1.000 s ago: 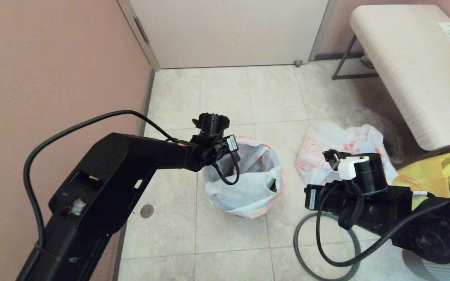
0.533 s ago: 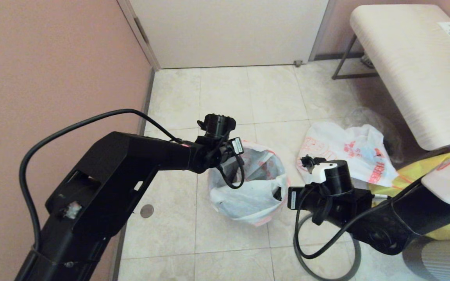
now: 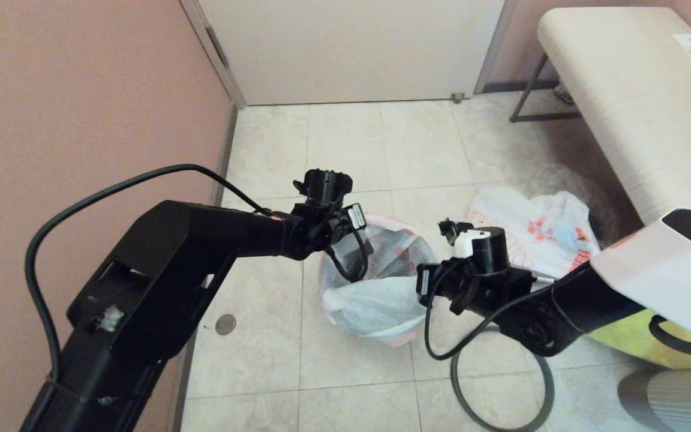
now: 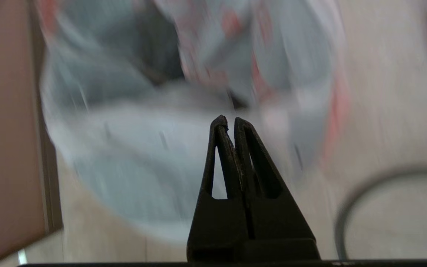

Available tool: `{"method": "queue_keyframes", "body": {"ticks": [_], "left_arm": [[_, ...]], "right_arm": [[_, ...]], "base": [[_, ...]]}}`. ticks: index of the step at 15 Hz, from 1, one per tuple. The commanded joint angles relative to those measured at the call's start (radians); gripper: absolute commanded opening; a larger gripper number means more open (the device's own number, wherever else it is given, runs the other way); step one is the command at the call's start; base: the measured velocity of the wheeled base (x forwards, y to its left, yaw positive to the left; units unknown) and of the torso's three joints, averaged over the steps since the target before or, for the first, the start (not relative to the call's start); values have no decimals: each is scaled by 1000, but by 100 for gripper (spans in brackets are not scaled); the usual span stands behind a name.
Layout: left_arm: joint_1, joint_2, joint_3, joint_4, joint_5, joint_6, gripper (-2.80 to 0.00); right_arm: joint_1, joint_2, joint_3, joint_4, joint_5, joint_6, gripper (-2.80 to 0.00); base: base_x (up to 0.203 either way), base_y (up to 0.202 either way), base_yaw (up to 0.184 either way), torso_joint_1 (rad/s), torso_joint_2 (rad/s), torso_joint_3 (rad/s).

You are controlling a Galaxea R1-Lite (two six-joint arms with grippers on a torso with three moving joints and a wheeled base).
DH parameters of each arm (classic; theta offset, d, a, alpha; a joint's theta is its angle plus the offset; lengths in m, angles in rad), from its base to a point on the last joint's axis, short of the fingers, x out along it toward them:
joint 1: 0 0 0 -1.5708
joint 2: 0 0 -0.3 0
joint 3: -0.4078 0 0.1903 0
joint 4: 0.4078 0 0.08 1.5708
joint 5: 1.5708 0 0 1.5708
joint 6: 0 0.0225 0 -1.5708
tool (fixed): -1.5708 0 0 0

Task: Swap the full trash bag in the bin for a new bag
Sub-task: Put the new garbage bag on the trash can

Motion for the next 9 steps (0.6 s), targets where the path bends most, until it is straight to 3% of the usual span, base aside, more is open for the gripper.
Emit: {"method": "queue_keyframes", "body": {"ticks": [1, 6, 9], "left_arm": [[-2, 16, -3, -2, -15, -1, -280], [2, 17, -3, -37, -30, -1, -280], [2, 15, -3, -39, -28, -3, -280]], "right_arm": [[-10, 67, -100, -1, 1, -9, -280], [-57, 224, -460, 182, 22, -49, -280], [-69, 260, -569, 274, 36, -54, -280]], "base": [[0, 0, 0, 0, 0, 0], [0, 0, 0, 0, 0, 0], [0, 0, 0, 0, 0, 0]]}}
